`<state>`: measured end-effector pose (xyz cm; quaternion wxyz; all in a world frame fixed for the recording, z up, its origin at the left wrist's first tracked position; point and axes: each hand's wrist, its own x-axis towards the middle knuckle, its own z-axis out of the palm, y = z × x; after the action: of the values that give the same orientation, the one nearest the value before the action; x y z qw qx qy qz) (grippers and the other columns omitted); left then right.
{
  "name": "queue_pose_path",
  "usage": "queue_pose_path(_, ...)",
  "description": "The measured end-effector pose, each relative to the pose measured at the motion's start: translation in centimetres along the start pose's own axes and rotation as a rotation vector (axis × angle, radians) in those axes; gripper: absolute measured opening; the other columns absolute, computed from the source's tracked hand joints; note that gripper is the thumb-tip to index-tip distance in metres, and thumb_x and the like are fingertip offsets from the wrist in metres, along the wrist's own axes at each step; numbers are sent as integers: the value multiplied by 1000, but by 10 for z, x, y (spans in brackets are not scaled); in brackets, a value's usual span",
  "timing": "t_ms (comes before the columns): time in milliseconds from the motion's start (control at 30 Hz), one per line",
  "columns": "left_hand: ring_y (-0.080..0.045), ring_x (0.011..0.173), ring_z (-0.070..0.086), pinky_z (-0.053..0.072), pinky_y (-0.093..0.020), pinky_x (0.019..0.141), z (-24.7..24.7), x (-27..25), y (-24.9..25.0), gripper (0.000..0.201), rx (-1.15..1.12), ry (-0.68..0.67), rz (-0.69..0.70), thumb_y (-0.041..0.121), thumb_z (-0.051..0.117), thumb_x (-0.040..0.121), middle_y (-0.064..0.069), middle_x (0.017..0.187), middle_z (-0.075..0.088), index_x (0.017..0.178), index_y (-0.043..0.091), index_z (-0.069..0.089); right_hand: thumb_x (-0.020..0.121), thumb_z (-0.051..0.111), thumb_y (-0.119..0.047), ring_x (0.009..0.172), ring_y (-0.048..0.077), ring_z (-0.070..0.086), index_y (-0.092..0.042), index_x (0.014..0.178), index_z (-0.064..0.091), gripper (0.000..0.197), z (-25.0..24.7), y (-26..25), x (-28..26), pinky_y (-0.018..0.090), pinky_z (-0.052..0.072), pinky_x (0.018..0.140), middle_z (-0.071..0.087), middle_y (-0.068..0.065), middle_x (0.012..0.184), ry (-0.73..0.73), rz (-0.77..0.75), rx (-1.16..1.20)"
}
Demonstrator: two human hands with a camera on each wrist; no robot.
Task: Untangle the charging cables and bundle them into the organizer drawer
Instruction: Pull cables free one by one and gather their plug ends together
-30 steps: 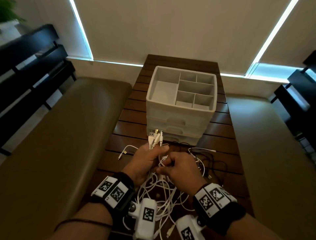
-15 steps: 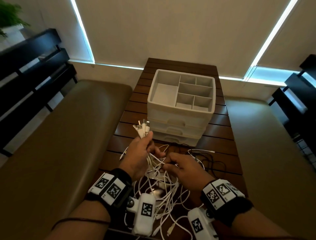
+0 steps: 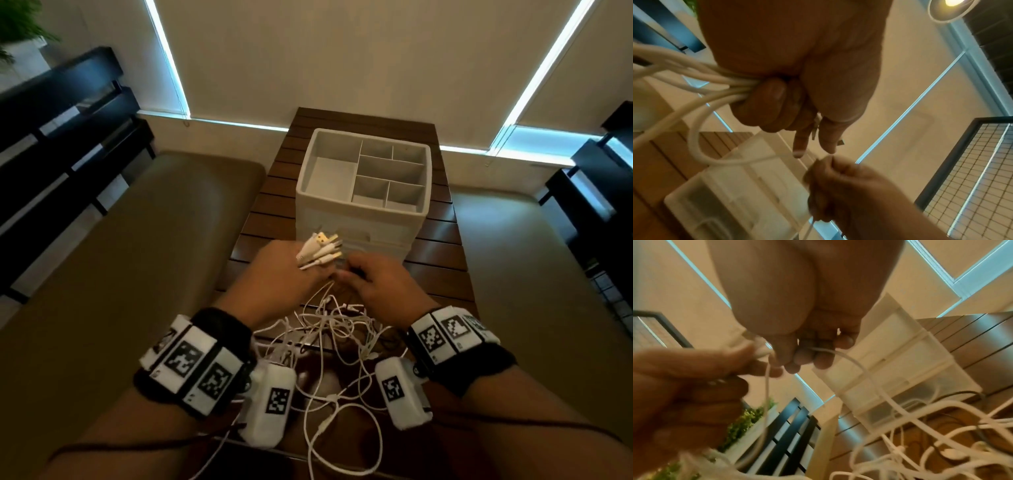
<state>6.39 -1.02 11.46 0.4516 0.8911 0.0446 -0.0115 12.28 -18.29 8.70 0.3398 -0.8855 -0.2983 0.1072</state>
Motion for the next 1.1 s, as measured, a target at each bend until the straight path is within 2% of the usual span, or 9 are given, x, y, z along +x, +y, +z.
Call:
queue_pose_path(67,5,48,51,35,-12,46,12,0,3,21,-26,-12,-16,28,70,88,8,57,60,67,29,65,93,58,-17,82,16,62,-16,102,70,15,-6,-4,3,33,48,73,70,1,91,55,-42,19)
queue_pose_path(233,-5,47,44,33,-12,38,-4,-1,10,19,-113,166,-178,14,66,89,4,58,54,72,22,66,94,58,-20,60,2,60,-15,81,63,15,-8,20,-12,19,49,59,65,-6,67,-82,105,237)
queue_pose_path(333,-18,55,47,38,-31,52,-37,0,5,10,-16,319,-251,15,67,85,-5,62,54,76,12,67,94,57,-19,60,2,57,-10,81,64,18,-7,46,-27,24,47,65,66,-3,67,-117,230,229)
queue_pose_path(433,-32,71,58,39,-32,59,-47,-4,1,12,239,287,-224,16,68,82,-15,77,64,83,4,68,95,55,-23,62,5,55,-15,80,63,19,-7,45,-28,26,45,66,63,-2,69,-144,225,143)
queue_pose_path(533,-18,61,55,37,-21,51,-26,-10,15,5,254,233,-118,19,70,85,-4,71,62,82,17,66,95,56,-26,62,7,52,-16,83,63,17,-7,24,-18,27,43,64,58,-4,69,-198,129,56)
queue_pose_path(600,-13,59,58,39,-24,51,-6,-10,24,8,167,127,-84,31,73,84,0,70,66,82,24,70,95,55,-24,68,11,56,-17,92,66,14,-8,13,-11,31,46,68,62,-4,77,-211,75,57)
queue_pose_path(733,-15,60,59,41,-27,54,12,-7,22,19,26,-5,-123,36,74,82,-6,68,69,80,17,75,94,56,-18,87,23,64,-18,105,68,16,-13,9,-6,40,53,81,69,5,97,-157,5,209)
queue_pose_path(967,-5,41,48,37,-19,40,-27,-10,37,16,-84,249,-150,22,71,85,-7,60,59,76,9,72,92,61,-17,72,14,59,-9,87,63,10,-9,40,-14,37,51,74,66,6,78,-173,150,153)
queue_pose_path(1100,-22,60,59,38,-27,49,-42,-13,41,21,146,271,-180,26,67,89,-11,69,63,80,7,69,94,58,-22,70,8,61,-16,82,62,14,-17,34,-8,29,49,68,64,-6,74,-95,169,13)
